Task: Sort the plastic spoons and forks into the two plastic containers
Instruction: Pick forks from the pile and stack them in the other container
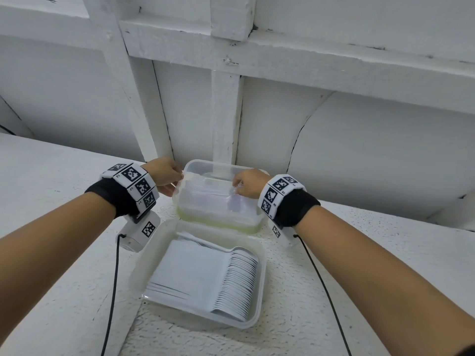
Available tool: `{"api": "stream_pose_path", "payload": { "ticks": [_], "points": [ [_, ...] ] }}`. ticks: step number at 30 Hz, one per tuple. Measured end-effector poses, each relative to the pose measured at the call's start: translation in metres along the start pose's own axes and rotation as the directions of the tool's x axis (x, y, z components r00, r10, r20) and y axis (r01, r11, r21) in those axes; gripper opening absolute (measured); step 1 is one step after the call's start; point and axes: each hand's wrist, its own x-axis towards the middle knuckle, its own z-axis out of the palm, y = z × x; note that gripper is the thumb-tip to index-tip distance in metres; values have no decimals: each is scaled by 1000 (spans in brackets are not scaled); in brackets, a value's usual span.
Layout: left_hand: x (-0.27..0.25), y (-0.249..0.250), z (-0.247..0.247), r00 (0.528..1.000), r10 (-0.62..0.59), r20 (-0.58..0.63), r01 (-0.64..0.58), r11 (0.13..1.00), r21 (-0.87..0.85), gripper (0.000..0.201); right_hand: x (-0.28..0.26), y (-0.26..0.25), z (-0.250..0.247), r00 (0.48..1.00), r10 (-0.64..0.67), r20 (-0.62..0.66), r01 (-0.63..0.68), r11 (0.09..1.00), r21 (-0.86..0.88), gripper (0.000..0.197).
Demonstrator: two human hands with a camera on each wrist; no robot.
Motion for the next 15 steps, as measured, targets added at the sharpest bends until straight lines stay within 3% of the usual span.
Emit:
{"api": "stream_pose_path", "payload": {
  "ticks": [4, 15],
  "points": [
    [-2, -1, 0, 1000, -1, 1, 1, 1000, -13, 12, 3, -1, -2, 999, 10, 35, -11, 1000, 26, 34],
    [-4, 0, 2, 1000, -4, -3, 4, 1000, -29, 12, -1, 4, 4, 999, -46, -15, 47, 996, 81, 29]
  ]
}}
